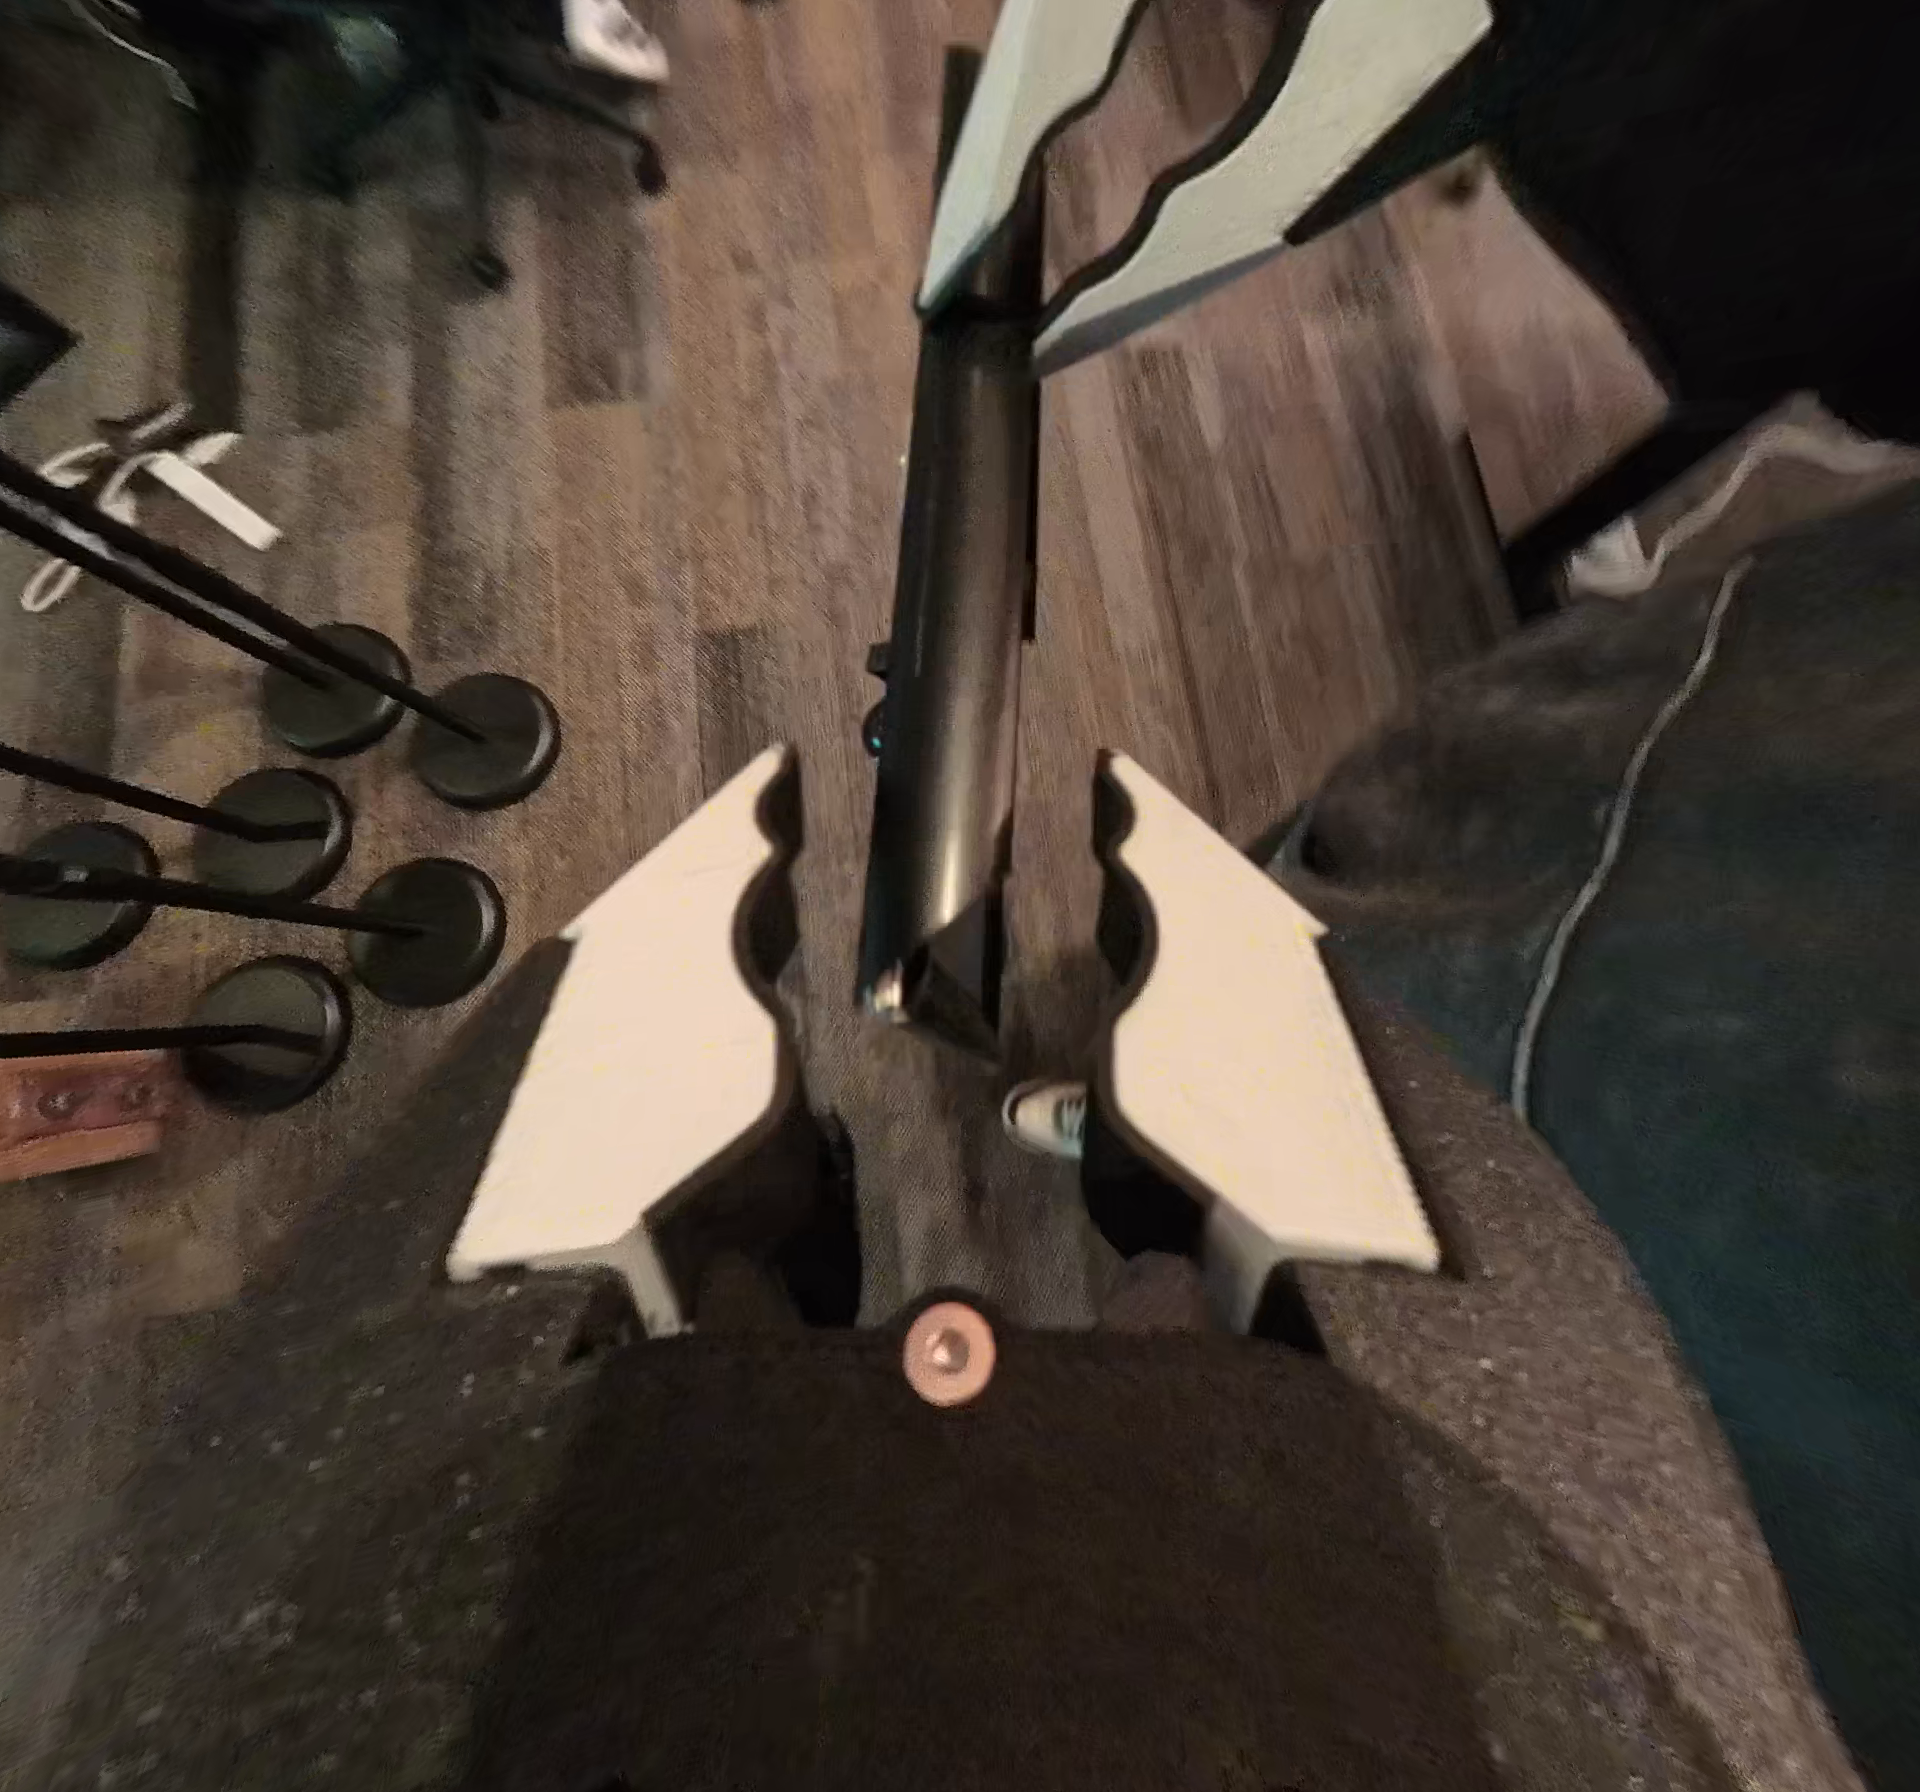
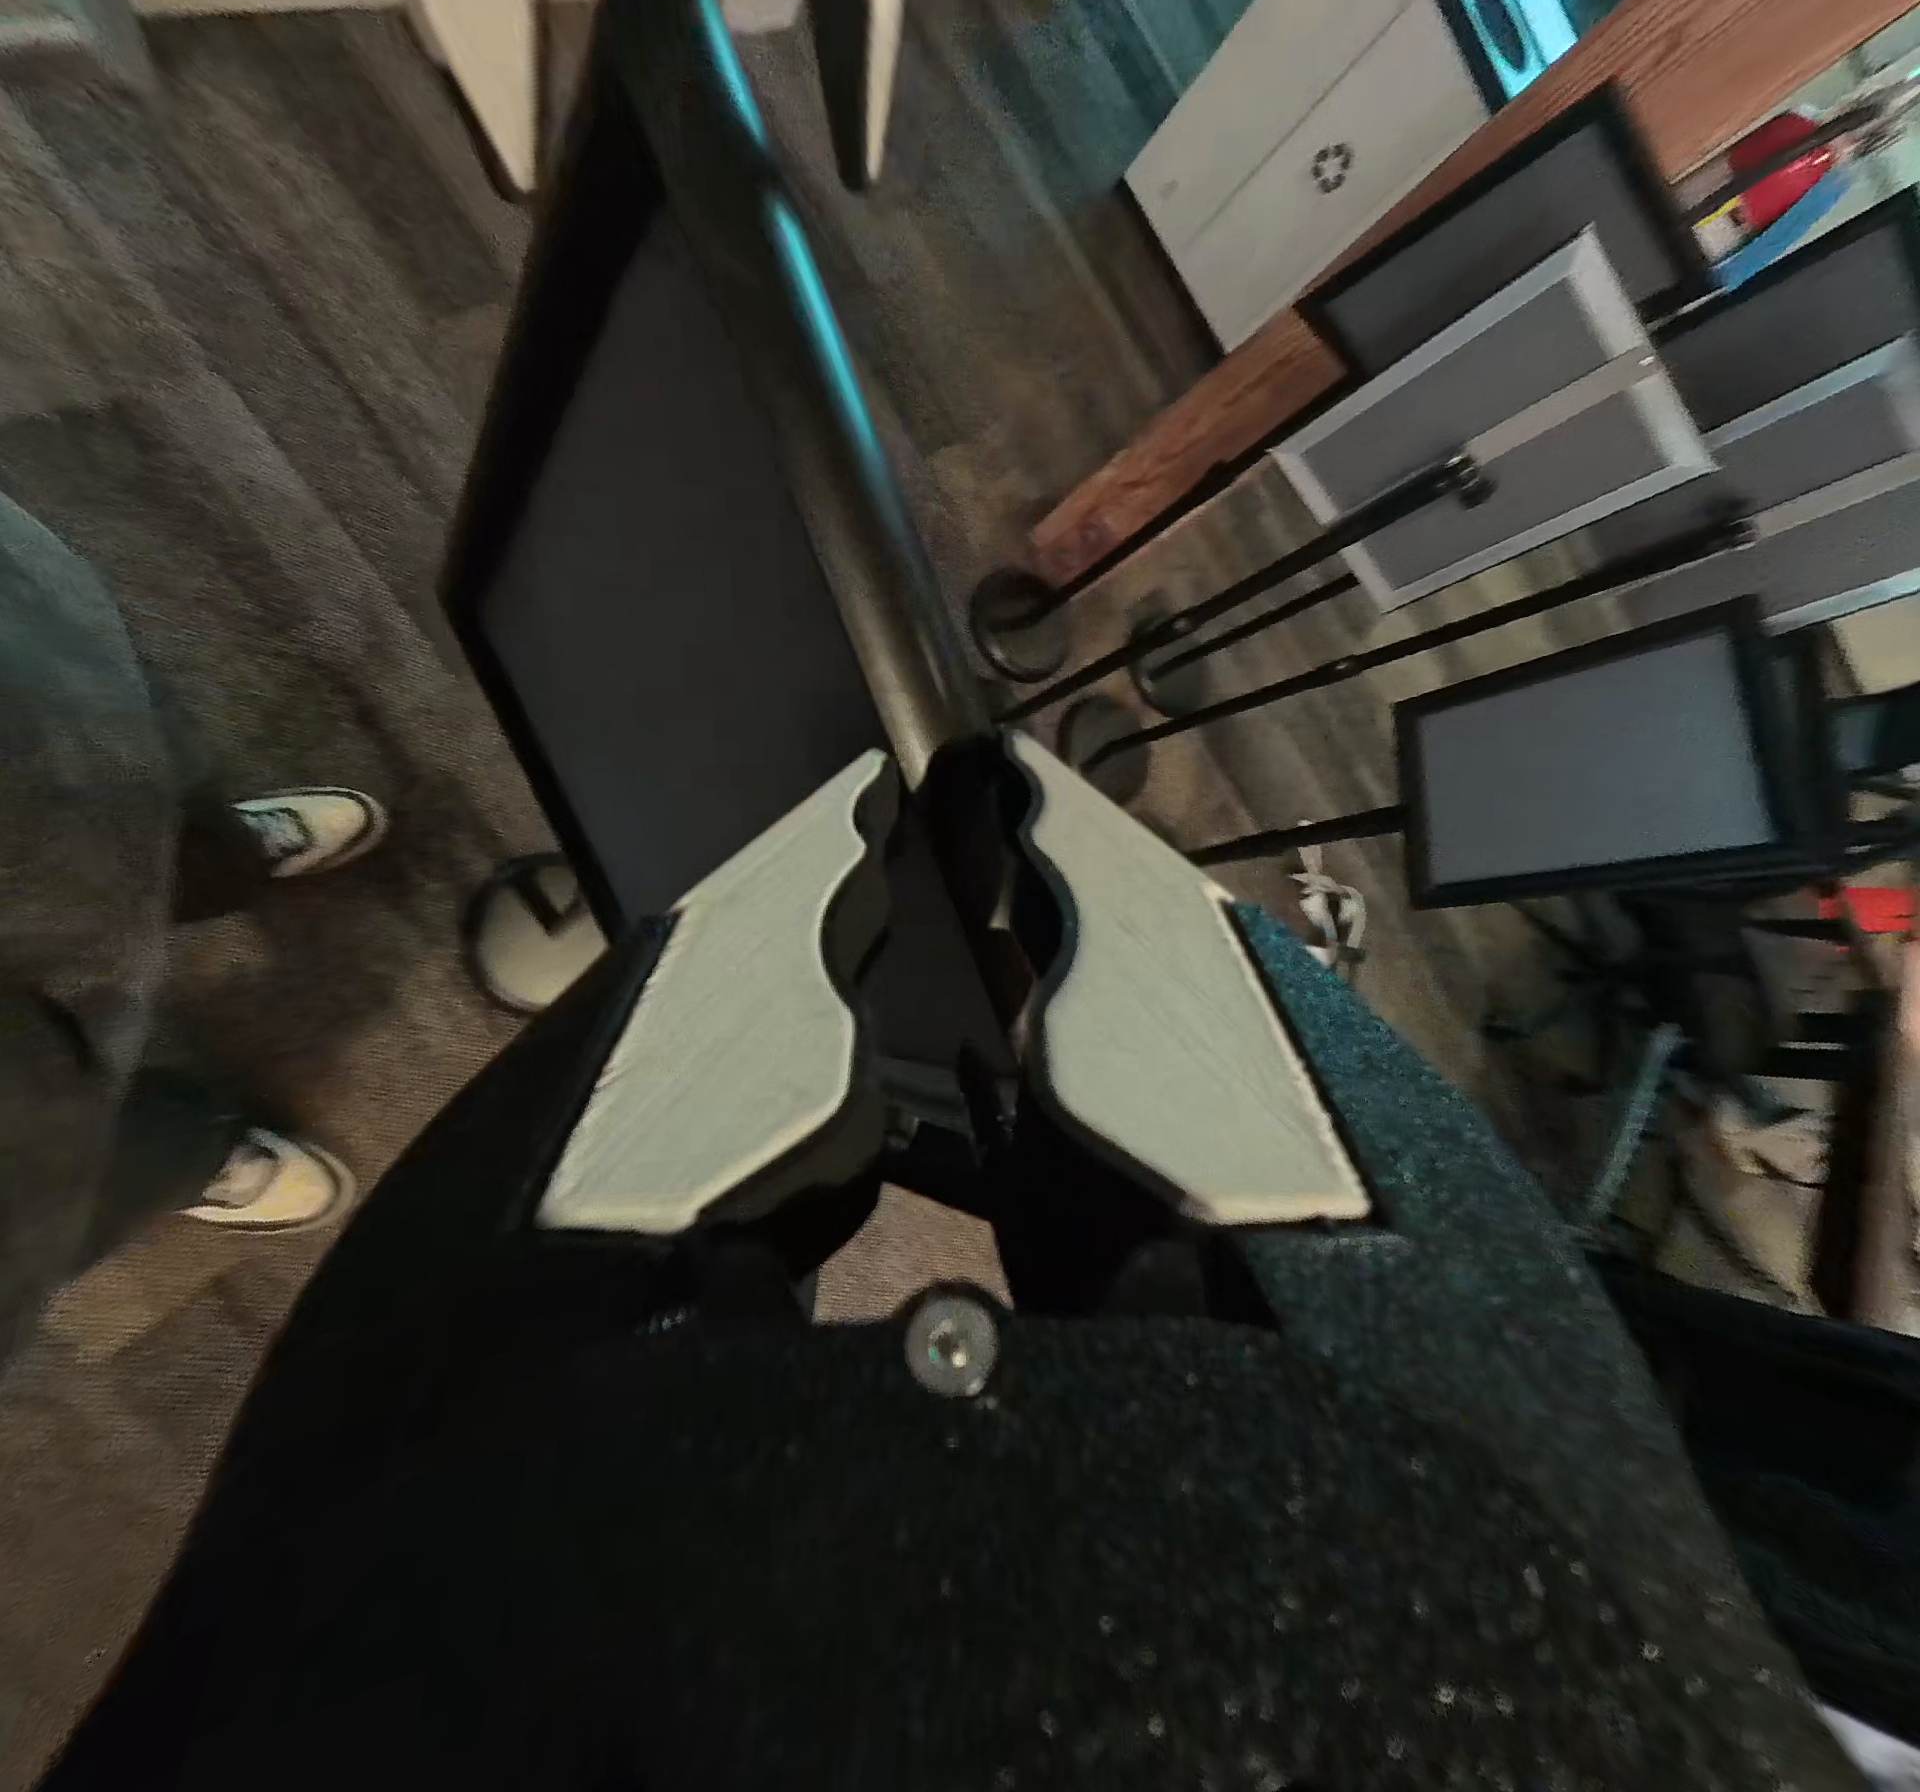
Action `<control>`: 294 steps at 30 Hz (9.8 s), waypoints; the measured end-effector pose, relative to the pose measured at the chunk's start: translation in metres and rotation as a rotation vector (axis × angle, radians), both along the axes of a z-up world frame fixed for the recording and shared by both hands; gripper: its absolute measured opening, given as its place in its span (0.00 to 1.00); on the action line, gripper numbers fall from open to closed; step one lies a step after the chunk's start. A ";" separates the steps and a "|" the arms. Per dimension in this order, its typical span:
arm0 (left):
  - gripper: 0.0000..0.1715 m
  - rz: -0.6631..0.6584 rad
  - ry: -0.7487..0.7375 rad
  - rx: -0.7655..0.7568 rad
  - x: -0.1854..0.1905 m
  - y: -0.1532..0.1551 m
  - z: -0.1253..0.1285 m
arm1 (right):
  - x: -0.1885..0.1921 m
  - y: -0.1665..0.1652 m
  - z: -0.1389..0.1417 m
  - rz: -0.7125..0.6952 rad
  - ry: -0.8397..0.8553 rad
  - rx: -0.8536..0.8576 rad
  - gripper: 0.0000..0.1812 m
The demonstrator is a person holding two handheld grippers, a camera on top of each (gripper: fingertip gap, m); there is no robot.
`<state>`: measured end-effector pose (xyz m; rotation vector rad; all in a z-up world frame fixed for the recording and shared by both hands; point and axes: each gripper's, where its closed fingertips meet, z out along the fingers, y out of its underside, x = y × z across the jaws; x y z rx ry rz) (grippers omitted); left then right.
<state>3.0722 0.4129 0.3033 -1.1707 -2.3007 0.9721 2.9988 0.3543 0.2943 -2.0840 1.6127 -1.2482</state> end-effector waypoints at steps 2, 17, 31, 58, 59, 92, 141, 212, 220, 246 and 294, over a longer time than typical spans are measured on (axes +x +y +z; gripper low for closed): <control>0.36 0.119 0.096 -0.035 0.015 0.004 -0.002 | 0.000 0.002 0.000 0.007 -0.033 0.084 0.11; 0.20 0.297 0.357 -0.126 0.044 0.016 -0.050 | 0.039 0.097 -0.005 -0.056 -0.609 0.496 0.20; 0.06 -0.053 0.339 -0.002 0.016 0.019 -0.114 | 0.118 0.078 -0.004 -0.139 -0.616 0.023 0.08; 0.16 0.160 0.371 -0.165 0.038 0.007 -0.070 | 0.051 0.076 -0.003 -0.415 -0.657 0.373 0.00; 0.19 0.237 0.392 -0.192 0.043 0.007 -0.059 | 0.039 0.067 0.005 -0.463 -0.689 0.327 0.00; 0.08 1.232 0.408 -0.241 0.042 0.001 -0.007 | -0.057 -0.034 -0.016 -0.452 -0.502 0.258 0.40; 0.08 0.854 0.338 -0.033 0.051 0.019 -0.010 | 0.125 0.086 -0.028 0.241 -0.795 0.671 0.00; 0.26 0.770 0.038 -0.084 -0.002 0.076 -0.271 | -0.046 0.019 -0.293 -0.430 -0.175 0.204 0.18; 0.41 0.849 -0.104 -0.151 0.009 0.048 -0.290 | -0.040 0.016 -0.296 -0.444 -0.155 0.185 0.21; 0.30 0.658 -0.398 -0.152 0.024 0.043 -0.294 | -0.045 0.067 -0.347 -0.211 0.150 0.549 0.00; 0.35 0.450 -0.519 -0.065 0.040 0.046 -0.307 | -0.036 0.009 -0.307 -0.257 0.188 0.158 0.14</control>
